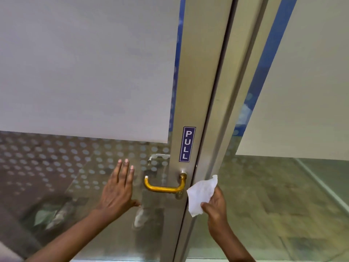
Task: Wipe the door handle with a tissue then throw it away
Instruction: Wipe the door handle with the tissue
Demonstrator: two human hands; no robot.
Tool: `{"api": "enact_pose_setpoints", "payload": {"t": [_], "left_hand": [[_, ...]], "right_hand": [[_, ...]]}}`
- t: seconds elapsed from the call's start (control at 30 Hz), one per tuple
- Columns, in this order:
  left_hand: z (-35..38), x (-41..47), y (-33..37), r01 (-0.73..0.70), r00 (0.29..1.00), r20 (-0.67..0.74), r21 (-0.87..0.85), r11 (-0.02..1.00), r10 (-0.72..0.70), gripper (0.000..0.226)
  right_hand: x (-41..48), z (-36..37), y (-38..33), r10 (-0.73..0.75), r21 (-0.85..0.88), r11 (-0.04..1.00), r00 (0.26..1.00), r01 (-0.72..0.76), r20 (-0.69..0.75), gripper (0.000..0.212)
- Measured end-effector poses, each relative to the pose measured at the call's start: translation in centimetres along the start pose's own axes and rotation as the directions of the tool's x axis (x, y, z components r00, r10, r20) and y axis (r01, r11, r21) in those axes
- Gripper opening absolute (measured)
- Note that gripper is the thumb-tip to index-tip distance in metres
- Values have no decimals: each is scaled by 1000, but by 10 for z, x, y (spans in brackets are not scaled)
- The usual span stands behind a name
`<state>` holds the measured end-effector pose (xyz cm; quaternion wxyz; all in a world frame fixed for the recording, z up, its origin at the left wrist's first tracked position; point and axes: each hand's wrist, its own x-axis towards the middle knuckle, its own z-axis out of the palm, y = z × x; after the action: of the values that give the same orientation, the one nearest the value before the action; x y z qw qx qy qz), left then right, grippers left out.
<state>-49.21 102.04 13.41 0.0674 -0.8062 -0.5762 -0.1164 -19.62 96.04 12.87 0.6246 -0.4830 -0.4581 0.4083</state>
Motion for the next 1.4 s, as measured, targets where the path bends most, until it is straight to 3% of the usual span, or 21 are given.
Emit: {"api": "enact_pose_setpoints", "payload": {"t": [0.13, 0.27, 0.5, 0.57, 0.67, 0.73, 0.83, 0.93, 1.0, 1.07, 1.1, 1.13, 1.23, 1.4], "left_hand": [[10, 17, -13, -29, 1000, -12, 44, 999, 29, 151], [18, 28, -22, -58, 998, -34, 77, 995, 60, 147], [27, 30, -32, -119, 987, -92, 114, 986, 130, 143], [31, 31, -34, -145, 977, -134, 164, 976, 168, 136], [37, 30, -40, -179, 952, -211, 214, 960, 224, 122], [40, 31, -42, -187, 941, -239, 229, 955, 241, 121], [45, 32, -45, -190, 919, -293, 253, 948, 263, 121], [49, 32, -47, -188, 904, -324, 286, 940, 280, 121], [51, 33, -48, -184, 902, -325, 306, 934, 284, 121], [54, 33, -49, -174, 902, -330, 311, 934, 278, 121], [55, 34, -50, -170, 900, -335, 315, 934, 277, 120], [57, 34, -51, -164, 898, -341, 323, 932, 277, 118], [62, 36, -53, -141, 889, -367, 350, 926, 275, 100], [71, 40, -61, -132, 874, -387, 393, 910, 294, 87]], "right_hand": [[16, 14, 11, -51, -158, 986, 998, 57, 40, 52], [22, 27, 27, -101, -328, 938, 993, 116, 63, 65], [31, 38, 56, -293, -656, 643, 918, 396, 267, 67], [37, 34, 60, -331, -681, 533, 865, 502, 378, 63], [51, 22, 63, -440, -652, 278, 697, 706, 567, 35], [58, 15, 64, -531, -632, 134, 594, 763, 604, 28], [63, 11, 67, -623, -644, 32, 519, 764, 585, 21], [61, 11, 78, -629, -674, -2, 523, 739, 575, 24], [59, 12, 79, -563, -693, -8, 569, 721, 599, 30], [60, 15, 70, -523, -678, 163, 645, 717, 557, 19], [61, 17, 64, -539, -652, 224, 650, 724, 536, 14], [65, 17, 58, -558, -608, 244, 622, 756, 549, 15], [76, 18, 39, -584, -482, 125, 457, 867, 671, 20], [82, 15, 29, -556, -397, 141, 404, 907, 726, 19]]}}
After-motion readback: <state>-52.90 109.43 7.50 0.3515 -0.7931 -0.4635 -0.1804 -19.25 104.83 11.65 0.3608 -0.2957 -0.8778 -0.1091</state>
